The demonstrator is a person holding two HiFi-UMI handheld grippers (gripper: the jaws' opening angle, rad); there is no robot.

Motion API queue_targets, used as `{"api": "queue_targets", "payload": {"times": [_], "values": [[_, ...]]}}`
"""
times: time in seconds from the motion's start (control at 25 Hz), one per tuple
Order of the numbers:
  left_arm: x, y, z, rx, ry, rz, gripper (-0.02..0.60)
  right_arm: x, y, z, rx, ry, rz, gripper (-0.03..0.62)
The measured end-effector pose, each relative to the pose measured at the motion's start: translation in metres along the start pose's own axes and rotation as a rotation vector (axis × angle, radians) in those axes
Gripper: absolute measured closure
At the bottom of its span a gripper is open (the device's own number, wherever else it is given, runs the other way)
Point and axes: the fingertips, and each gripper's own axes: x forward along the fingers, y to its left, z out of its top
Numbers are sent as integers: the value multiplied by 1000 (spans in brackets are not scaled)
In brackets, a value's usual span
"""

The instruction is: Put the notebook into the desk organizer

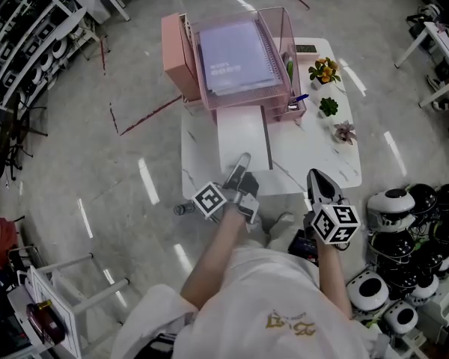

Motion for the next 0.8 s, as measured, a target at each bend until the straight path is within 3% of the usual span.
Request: {"api": "queue_targets", "payload": {"times": [0.4, 0.8], "values": [[22, 8, 5, -21, -73, 23, 555, 50, -10, 23, -25, 47, 127, 582], [36, 22, 7, -51, -91, 36, 555, 73, -22, 26, -27, 91, 174, 582]]}}
